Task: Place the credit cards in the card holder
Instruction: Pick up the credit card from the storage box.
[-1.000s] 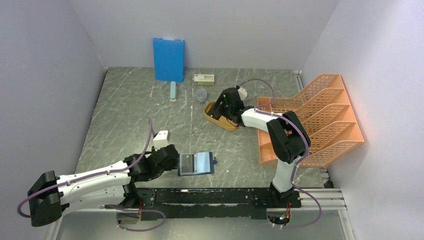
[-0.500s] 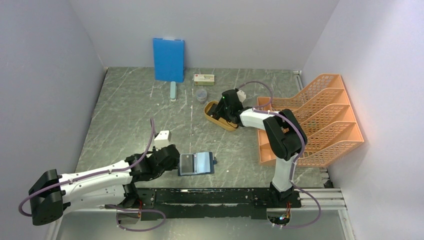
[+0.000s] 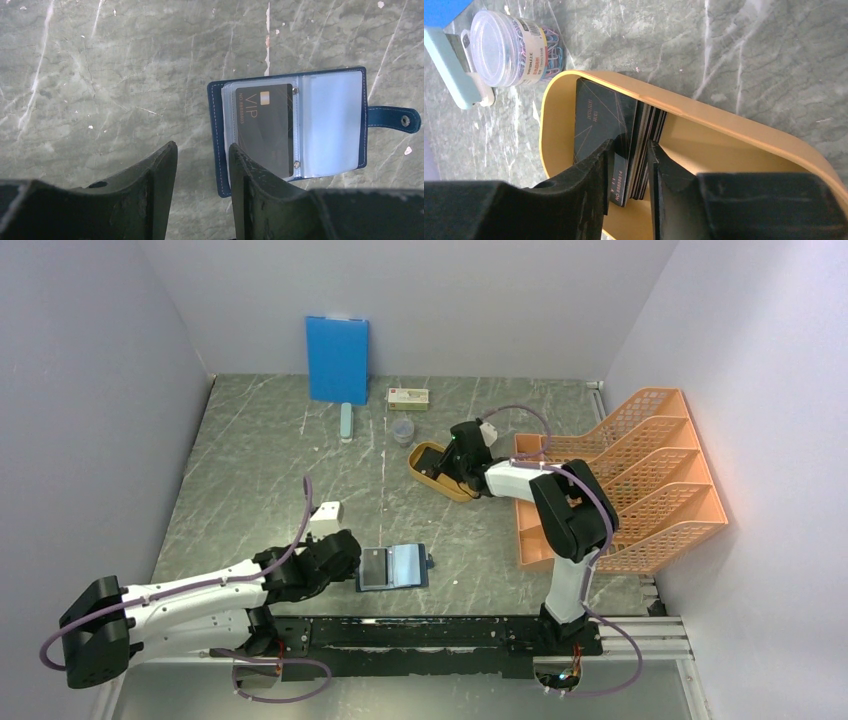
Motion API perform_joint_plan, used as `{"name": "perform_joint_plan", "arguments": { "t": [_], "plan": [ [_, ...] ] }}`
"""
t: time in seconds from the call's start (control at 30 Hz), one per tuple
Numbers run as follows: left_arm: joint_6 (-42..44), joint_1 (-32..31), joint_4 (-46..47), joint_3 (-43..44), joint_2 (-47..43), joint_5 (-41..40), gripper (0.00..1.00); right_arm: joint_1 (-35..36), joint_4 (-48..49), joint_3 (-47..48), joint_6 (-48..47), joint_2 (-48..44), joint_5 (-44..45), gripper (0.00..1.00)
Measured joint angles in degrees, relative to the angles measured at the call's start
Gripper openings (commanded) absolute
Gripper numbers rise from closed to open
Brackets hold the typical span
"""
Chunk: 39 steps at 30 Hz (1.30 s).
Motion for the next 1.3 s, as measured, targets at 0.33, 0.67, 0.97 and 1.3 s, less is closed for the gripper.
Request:
{"name": "perform_joint_plan", "arguments": {
  "t": [0.33, 0.67, 0.97, 1.3],
  "plan": [
    [0.0, 0.0, 0.0, 0.1, 0.6, 0.0, 0.47, -1.3, 2.1, -4.0, 0.2, -2.7, -1.0, 0.35],
    [-0.7, 0.0, 0.0, 0.1, -0.3, 0.2, 0.47, -1.4, 1.4, -6.8, 1.4, -7.3, -0.9, 0.65],
    [-0.7, 0.0, 0.0, 0.1, -0.3, 0.4, 0.47, -0.5, -6.0, 4.5, -1.1, -1.6, 0.3, 0.68],
    [-0.7, 0.0, 0.0, 0.1, -0.5, 0.4, 0.47, 1.6, -12.2, 9.0, -2.2, 2.2, 2.9, 0.79]
  ]
}}
